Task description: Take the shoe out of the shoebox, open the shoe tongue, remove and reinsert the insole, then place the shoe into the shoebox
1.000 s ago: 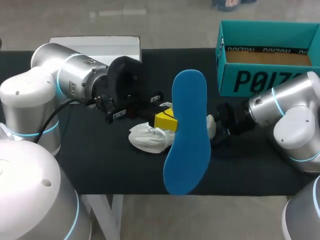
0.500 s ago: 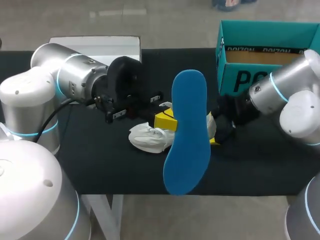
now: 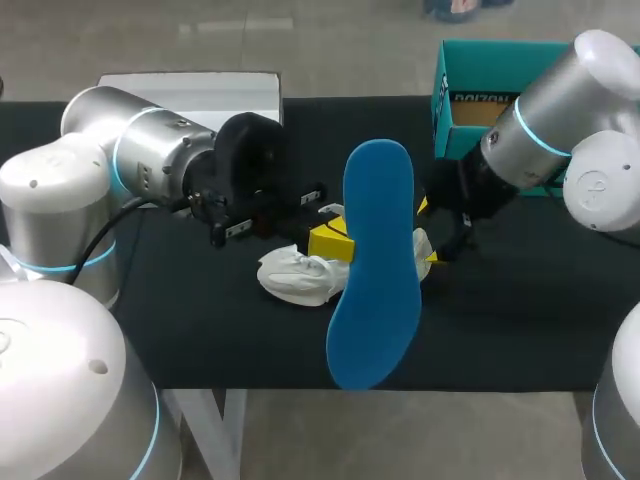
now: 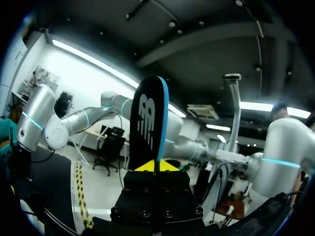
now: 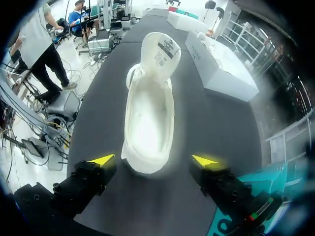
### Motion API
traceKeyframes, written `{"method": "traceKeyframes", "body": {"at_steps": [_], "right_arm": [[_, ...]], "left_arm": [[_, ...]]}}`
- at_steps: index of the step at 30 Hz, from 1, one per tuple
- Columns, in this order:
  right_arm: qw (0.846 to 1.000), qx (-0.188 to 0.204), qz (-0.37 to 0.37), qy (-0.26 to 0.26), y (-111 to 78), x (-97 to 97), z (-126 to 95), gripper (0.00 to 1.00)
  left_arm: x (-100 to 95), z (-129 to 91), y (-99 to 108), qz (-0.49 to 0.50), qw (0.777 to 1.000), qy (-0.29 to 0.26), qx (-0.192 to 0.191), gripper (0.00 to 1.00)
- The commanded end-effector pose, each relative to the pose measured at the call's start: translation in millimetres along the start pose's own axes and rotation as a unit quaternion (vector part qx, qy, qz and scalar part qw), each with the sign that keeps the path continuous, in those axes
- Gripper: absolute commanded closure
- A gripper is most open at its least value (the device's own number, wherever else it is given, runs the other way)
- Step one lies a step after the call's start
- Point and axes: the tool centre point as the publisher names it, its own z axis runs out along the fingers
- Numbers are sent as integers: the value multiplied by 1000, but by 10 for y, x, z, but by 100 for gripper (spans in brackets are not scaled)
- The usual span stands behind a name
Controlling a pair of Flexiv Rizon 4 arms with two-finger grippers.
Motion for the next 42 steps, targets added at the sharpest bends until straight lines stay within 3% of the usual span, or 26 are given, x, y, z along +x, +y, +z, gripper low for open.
{"method": "traceKeyframes", "body": {"at_steps": [1,15,17,18,19,21,30,36,42], "right_arm": [[994,107,-9,1,92,13,-108,0],[994,107,-9,1,92,13,-108,0],[978,207,-6,25,139,7,-88,0],[961,272,1,49,179,-5,-74,0],[948,313,8,57,204,-15,-69,0],[935,346,30,70,260,-32,-87,0],[927,317,193,52,328,-49,-88,0],[935,283,208,48,338,-10,-83,0],[935,283,208,48,338,-10,-83,0]], "left_arm": [[-7,2,6,0,1000,1,1,100],[-7,2,6,0,1000,1,1,100],[-7,2,6,0,1000,1,1,100],[-7,2,6,0,1000,1,1,100],[-7,2,6,0,1000,1,1,100],[-7,2,6,0,1000,1,1,100],[-7,2,6,0,1000,1,1,100],[-7,2,6,0,1000,1,1,100],[-7,2,6,0,1000,1,1,100]]}}
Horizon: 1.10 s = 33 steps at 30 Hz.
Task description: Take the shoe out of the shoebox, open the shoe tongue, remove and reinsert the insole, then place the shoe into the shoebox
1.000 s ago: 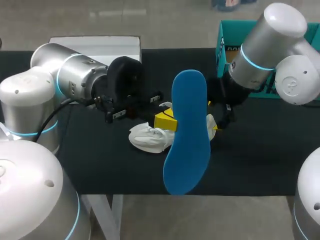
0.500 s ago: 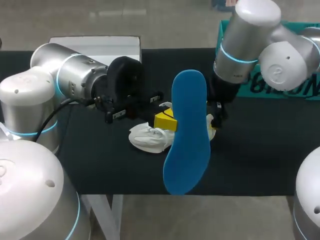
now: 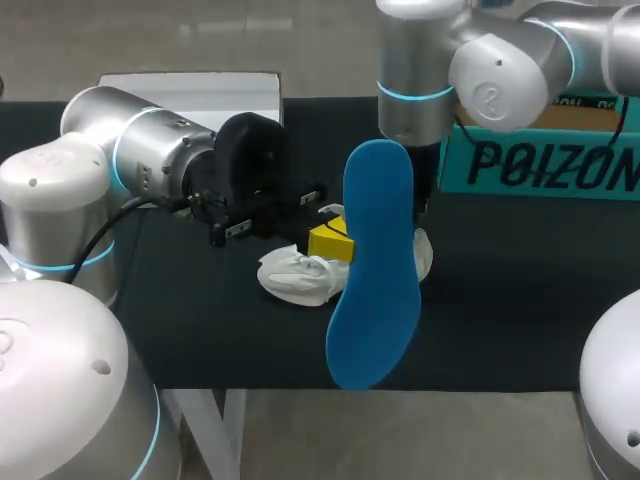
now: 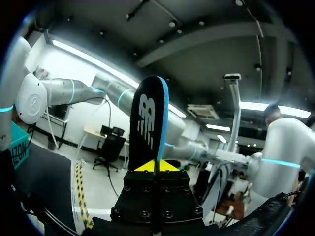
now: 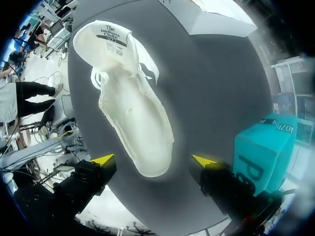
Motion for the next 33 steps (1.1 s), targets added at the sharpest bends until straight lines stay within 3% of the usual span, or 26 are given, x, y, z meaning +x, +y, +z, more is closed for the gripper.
{"method": "traceKeyframes", "body": {"at_steps": [1,13,16,22,25,28,33], "right_arm": [[1000,23,0,0,26,-4,-2,0],[1000,23,0,0,26,-4,-2,0],[1000,3,-24,-20,30,25,-32,0],[998,6,-57,-38,24,66,-9,0],[997,-8,-67,-28,1,73,-13,0],[995,-49,-82,-13,-33,69,-39,0],[995,-58,-85,-3,-50,58,-53,0]], "left_arm": [[-10,2,7,0,1000,1,1,100],[-10,2,7,0,1000,1,1,100],[-10,2,7,0,1000,1,1,100],[-10,2,7,0,1000,1,1,100],[-10,2,7,0,1000,1,1,100],[-10,2,7,0,1000,1,1,100],[-10,2,7,0,1000,1,1,100]]}}
